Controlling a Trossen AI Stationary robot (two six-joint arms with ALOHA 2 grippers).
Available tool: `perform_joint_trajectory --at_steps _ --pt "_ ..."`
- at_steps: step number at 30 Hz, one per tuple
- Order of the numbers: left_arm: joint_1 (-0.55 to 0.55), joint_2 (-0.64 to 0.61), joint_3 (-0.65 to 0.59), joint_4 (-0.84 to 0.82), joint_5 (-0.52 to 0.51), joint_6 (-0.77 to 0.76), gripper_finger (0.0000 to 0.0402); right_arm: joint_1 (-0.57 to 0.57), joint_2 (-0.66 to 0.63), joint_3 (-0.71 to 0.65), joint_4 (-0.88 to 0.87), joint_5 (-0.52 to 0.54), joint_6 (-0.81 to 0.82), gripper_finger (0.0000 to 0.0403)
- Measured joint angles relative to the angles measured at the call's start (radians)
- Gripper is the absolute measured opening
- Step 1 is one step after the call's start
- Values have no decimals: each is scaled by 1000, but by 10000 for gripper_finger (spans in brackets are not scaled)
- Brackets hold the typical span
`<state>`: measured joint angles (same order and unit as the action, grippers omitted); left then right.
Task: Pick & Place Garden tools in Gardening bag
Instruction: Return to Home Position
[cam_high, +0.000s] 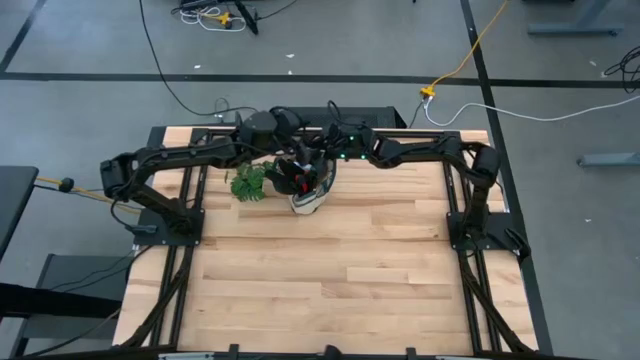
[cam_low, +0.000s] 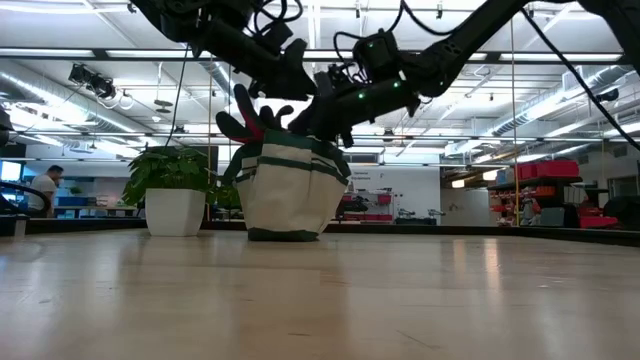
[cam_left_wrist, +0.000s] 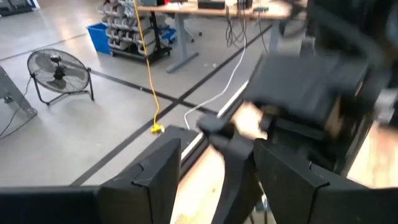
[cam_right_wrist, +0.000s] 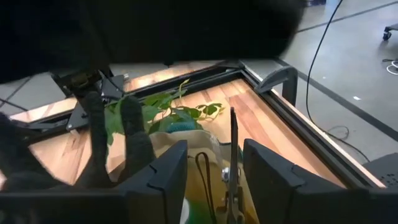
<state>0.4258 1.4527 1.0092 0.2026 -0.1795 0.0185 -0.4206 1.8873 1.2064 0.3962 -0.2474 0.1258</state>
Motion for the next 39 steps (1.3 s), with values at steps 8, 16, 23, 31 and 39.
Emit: perform_joint_trajectory --at_steps 8,16,23,31,39 --pt "-4 -87 -1 -87 96 19 209 0 -115 0 -143 2 -49 160" --pt "-5 -228 -1 -355 281 19 209 20 -209 0 -299 -8 -59 160" --pt "-39 -365 -43 -564 363 36 209 78 -281 0 -397 -5 -71 160" --pt "-136 -674 -296 -530 254 -33 209 211 -336 0 -519 62 -117 160" --pt "-264 -1018 -542 -390 253 -82 209 338 -387 -80 -483 206 -144 160"
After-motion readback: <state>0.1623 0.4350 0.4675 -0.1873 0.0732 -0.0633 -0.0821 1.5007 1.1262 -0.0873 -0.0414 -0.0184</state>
